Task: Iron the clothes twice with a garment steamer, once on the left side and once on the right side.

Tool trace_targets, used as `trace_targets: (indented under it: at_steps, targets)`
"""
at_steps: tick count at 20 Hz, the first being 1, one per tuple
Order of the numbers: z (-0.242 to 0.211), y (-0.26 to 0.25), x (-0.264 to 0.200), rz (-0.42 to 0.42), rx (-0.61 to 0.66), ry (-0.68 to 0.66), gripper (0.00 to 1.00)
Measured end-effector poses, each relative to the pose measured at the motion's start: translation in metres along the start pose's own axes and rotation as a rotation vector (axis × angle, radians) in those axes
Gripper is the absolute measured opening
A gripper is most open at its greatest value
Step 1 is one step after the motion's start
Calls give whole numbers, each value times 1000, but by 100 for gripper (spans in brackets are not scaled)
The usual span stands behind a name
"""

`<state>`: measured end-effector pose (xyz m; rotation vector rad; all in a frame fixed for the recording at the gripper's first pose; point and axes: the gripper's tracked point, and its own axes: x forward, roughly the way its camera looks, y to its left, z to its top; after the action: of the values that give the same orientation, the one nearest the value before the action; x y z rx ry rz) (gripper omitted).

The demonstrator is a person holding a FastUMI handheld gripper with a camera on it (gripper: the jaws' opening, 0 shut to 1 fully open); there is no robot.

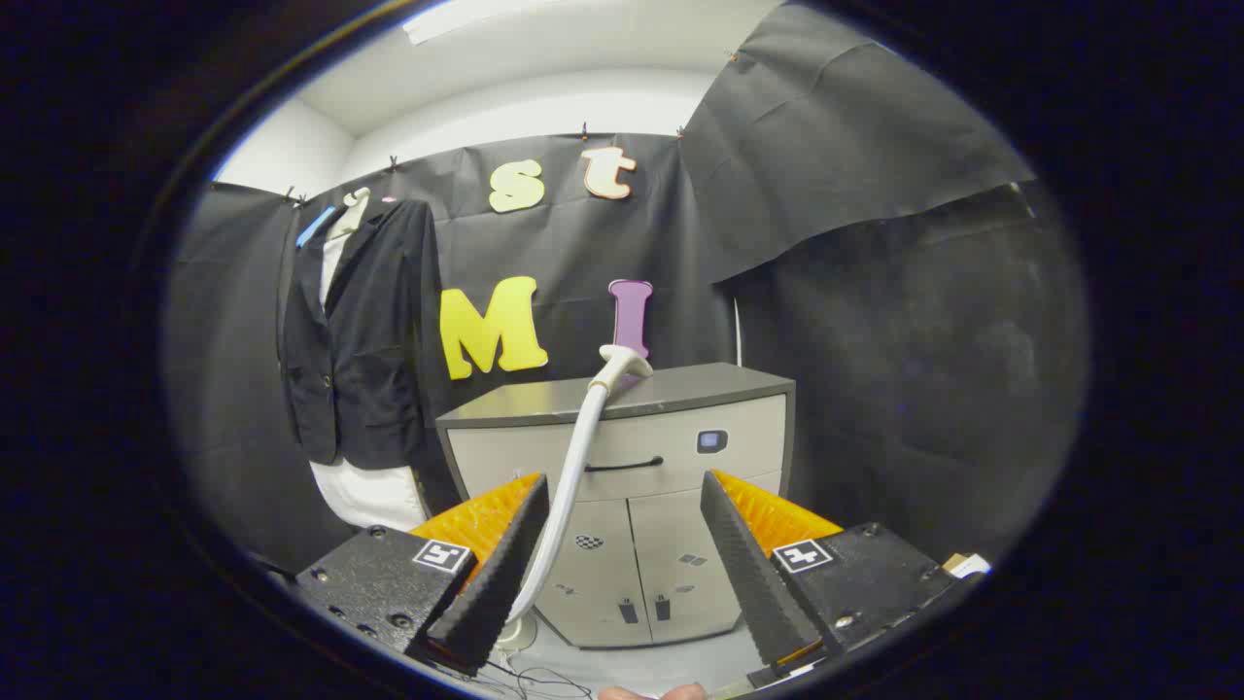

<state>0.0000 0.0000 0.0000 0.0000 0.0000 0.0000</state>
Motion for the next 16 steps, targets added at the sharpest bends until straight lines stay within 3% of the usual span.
trace_targets:
  at_steps: [16]
  targets:
    - [-2, 7, -4, -3, 28, 27, 98]
